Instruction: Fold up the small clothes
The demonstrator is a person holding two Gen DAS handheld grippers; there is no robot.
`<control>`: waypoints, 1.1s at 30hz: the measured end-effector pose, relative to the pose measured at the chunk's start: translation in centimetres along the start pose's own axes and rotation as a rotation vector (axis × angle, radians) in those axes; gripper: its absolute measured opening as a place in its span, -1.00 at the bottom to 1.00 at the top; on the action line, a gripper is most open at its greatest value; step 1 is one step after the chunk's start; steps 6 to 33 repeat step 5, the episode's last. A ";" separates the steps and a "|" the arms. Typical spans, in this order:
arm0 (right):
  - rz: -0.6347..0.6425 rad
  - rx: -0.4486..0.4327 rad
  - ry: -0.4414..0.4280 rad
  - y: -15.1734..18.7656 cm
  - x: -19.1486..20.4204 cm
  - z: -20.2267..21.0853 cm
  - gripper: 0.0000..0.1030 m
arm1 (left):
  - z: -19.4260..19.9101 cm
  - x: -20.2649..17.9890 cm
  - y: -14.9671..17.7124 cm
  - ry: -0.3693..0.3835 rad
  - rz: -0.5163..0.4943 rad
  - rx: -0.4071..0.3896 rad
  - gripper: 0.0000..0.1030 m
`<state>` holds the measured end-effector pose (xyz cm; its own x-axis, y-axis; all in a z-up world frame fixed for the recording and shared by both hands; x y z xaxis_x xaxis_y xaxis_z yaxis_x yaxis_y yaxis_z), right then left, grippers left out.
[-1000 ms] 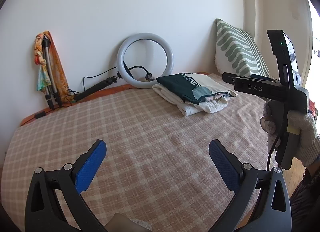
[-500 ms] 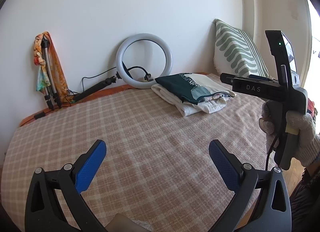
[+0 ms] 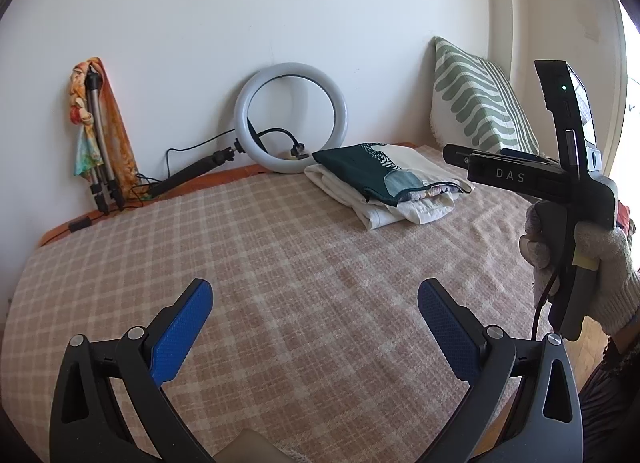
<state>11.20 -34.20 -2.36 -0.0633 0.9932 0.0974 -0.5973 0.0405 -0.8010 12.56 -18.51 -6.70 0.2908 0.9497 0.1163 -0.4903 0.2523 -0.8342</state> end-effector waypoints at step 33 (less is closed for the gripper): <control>0.007 -0.001 0.002 -0.1 0.0 -0.1 0.99 | 0.0 0.3 -0.2 0.001 0.015 -0.001 0.98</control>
Point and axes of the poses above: each gripper's, at about its wrist camera, not at the fingertips, and z roughly against the way its jaws point, x to its left, y to its underside, the point moved 9 cm from there along -z, roughly the way its jaws point, and after that the axes turned 14 degrees about -y, right-handed, at the moved point
